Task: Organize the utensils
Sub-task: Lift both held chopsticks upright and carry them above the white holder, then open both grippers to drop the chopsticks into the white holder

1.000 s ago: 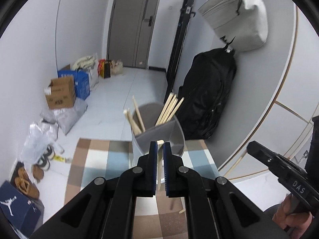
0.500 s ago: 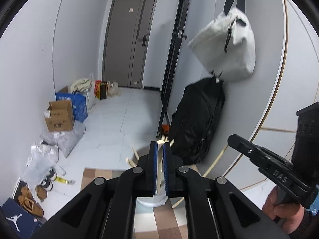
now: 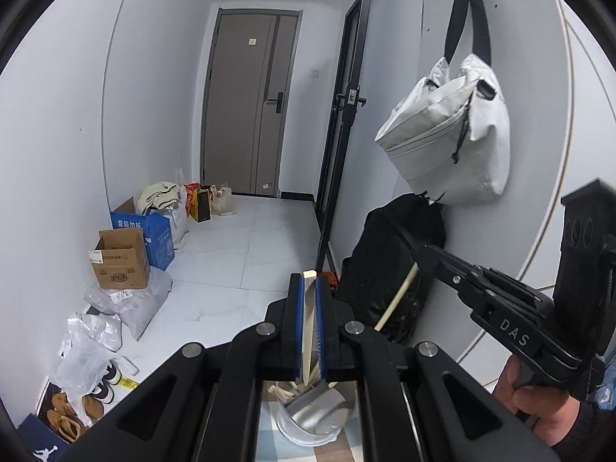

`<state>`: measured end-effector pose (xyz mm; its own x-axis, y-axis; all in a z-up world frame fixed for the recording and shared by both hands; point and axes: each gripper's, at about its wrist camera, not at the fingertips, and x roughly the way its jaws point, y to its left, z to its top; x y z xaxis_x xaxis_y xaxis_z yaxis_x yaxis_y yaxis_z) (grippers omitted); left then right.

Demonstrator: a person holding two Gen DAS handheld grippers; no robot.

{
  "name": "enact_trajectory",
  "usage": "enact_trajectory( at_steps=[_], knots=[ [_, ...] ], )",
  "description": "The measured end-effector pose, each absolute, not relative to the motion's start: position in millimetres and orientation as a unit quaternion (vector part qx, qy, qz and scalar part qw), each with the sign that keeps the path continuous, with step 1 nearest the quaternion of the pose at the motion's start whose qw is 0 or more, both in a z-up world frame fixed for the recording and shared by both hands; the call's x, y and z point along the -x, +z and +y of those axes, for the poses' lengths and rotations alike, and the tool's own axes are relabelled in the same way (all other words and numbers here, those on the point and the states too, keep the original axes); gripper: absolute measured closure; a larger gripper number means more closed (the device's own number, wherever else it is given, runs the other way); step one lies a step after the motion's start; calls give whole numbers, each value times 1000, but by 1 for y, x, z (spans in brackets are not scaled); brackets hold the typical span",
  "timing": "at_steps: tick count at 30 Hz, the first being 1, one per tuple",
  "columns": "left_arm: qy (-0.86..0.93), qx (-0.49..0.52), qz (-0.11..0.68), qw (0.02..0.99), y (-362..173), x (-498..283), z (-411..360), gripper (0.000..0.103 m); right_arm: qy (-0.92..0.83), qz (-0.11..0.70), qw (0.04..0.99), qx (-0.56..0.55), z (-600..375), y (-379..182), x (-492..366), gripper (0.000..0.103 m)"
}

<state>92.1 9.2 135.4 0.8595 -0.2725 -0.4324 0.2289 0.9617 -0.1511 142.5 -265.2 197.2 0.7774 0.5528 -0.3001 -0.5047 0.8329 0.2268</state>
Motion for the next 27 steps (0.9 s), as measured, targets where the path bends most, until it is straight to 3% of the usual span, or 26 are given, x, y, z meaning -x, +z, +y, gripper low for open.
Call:
enact_trajectory(
  at_steps=[23,27],
  knots=[
    [-176,46,346,921,67,-151,5,101,299,261,915,-73,-236,108,-205,99],
    [-180,49,352,917,63,-153,6,90,307,284,903,-99,-243,93,-207,99]
  ],
)
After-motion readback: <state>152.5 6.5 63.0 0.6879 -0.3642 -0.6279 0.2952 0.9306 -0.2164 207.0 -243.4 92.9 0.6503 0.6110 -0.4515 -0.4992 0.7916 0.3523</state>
